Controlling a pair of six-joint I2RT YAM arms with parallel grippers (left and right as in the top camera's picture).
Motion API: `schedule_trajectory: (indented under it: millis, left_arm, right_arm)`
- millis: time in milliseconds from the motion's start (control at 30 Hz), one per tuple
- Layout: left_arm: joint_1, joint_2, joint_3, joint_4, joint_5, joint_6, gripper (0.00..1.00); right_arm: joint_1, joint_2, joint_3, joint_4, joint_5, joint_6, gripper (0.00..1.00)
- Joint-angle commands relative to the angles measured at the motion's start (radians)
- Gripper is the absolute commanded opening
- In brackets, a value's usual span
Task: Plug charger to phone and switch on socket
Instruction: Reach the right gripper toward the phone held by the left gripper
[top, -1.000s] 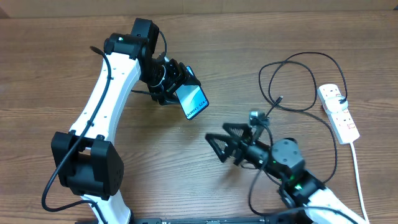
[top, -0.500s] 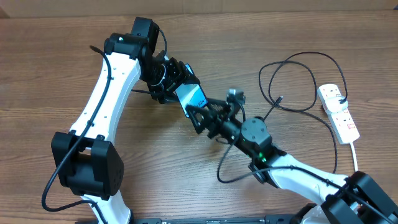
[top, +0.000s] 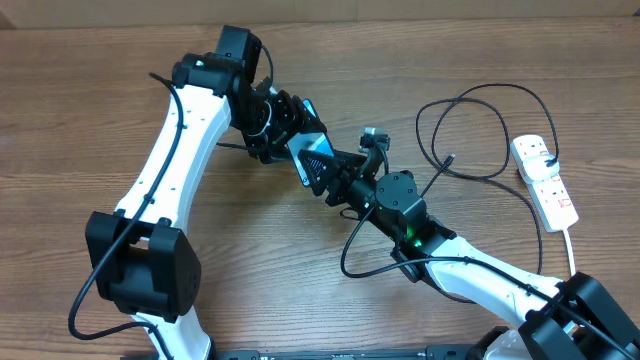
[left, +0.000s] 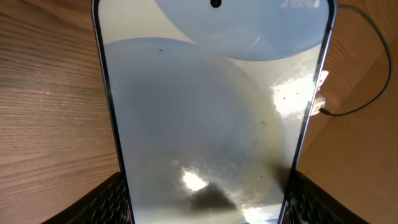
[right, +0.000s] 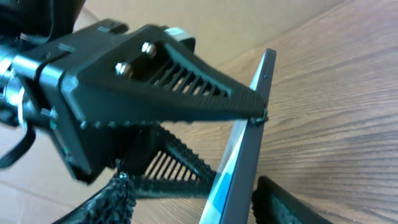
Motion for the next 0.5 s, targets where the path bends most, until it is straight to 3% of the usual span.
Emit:
schedule_trajectory:
  millis: [0, 267, 467]
  left_arm:
    - [-0.009, -0.002, 0.032, 0.005, 0.013, -0.010, 0.59]
    - [-0.014, -0.003, 0.032, 0.008, 0.013, -0.011, 0.59]
    - [-0.014, -0.003, 0.032, 0.010, 0.013, -0.018, 0.59]
  right_arm:
    - [0.003, 0.002, 0.026, 0.010, 0.041, 0.040, 0.57]
    - [0.004, 0.002, 0.026, -0.006, 0.121, 0.180, 0.46]
    - [0.008, 0.003, 0.026, -0.010, 0.121, 0.194, 0.46]
